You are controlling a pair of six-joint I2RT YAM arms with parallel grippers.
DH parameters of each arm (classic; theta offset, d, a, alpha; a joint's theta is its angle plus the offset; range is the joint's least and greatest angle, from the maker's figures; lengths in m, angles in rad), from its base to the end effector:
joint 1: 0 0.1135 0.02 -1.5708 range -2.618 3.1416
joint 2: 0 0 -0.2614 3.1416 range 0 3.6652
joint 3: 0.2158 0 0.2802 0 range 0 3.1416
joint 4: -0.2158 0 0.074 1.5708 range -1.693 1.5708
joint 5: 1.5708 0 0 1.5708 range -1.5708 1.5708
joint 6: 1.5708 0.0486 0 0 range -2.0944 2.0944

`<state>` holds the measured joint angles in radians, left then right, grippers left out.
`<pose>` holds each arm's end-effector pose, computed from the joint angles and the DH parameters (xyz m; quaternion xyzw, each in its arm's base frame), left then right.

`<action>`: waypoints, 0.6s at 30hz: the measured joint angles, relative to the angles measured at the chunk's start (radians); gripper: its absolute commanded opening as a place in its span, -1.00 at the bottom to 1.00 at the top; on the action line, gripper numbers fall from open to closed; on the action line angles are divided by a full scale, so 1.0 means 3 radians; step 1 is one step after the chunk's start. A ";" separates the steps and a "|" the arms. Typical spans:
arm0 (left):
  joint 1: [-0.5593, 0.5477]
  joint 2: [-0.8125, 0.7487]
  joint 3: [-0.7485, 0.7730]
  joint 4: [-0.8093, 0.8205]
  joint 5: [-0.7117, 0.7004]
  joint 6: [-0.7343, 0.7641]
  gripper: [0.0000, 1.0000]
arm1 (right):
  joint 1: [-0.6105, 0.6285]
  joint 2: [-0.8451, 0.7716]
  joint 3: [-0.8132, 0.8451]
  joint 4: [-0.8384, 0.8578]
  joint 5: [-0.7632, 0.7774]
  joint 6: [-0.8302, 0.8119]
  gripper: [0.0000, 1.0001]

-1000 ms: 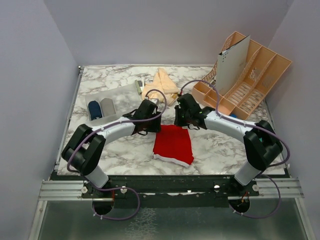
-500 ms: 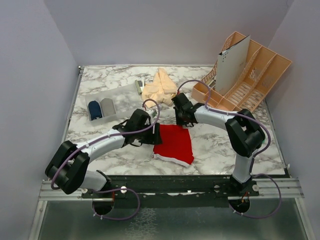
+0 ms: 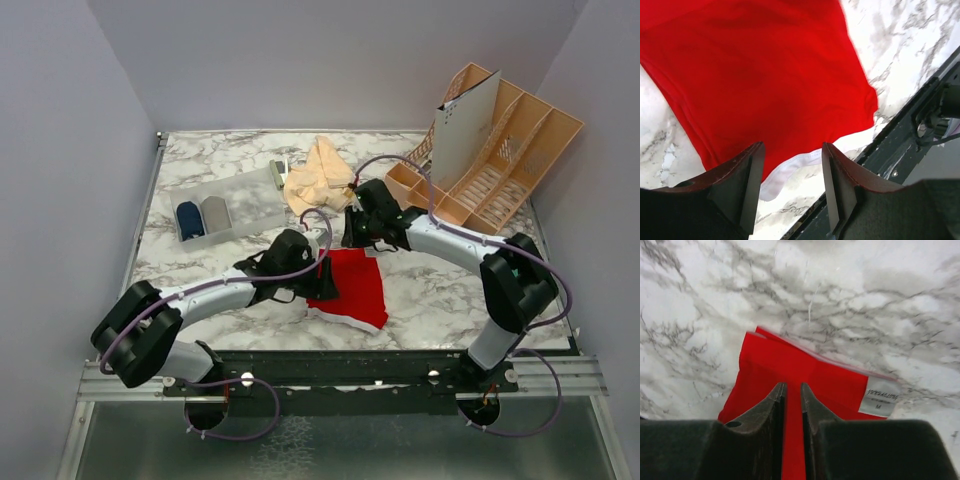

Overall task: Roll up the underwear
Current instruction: Fold the underwear at the center of the board.

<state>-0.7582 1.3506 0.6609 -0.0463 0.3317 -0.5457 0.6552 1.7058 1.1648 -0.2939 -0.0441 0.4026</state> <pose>0.2078 -0.2186 0.1602 0.1622 0.8894 -0.3626 0.2263 0.3182 0.2472 0.1922 -0.1254 0.9244 0.1992 0.3001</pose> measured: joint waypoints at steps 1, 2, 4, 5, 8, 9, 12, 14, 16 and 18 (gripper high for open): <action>-0.0006 0.0023 -0.0071 0.0074 -0.0001 -0.0032 0.05 | 0.0000 0.0005 -0.0057 0.0039 -0.0083 0.0001 -0.59; -0.0011 0.0041 -0.0120 0.0114 -0.0001 -0.0055 0.02 | 0.0000 0.0017 -0.0122 0.0056 -0.0164 0.0008 -0.59; -0.0018 0.0114 -0.0240 0.0210 -0.0008 -0.0112 -0.01 | 0.0000 0.0060 -0.0228 0.0050 -0.0282 0.0028 -0.62; -0.0024 0.0172 -0.0291 0.0229 -0.0019 -0.0127 -0.02 | 0.0000 0.0102 -0.0248 0.0047 -0.0310 0.0037 -0.64; -0.0039 0.0249 -0.0332 0.0301 -0.0061 -0.0163 -0.05 | 0.0001 0.0258 -0.0245 0.0051 -0.0164 0.0093 -0.64; -0.0051 0.0253 -0.0341 0.0327 -0.0094 -0.0174 -0.06 | 0.0006 0.0299 -0.0245 0.0053 -0.0051 0.0120 -0.64; -0.0062 0.0256 -0.0369 0.0394 -0.0155 -0.0209 -0.08 | 0.0008 0.0401 -0.0202 0.0121 0.0230 0.0149 -0.64; -0.0071 0.0261 -0.0385 0.0453 -0.0192 -0.0225 -0.08 | 0.0019 0.0519 -0.0047 0.0114 0.0385 0.0139 -0.64; -0.0076 0.0262 -0.0399 0.0502 -0.0237 -0.0234 -0.07 | 0.0023 0.0641 0.0108 0.0118 0.0492 0.0132 -0.64; -0.0078 0.0262 -0.0408 0.0532 -0.0267 -0.0249 -0.03 | 0.0027 0.0668 0.0139 0.0140 0.0514 0.0103 -0.62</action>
<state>-0.7815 1.4292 0.5385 0.1131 0.2516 -0.6205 0.6632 1.9060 1.2064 -0.2520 0.1101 0.4335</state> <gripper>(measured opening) 0.461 0.179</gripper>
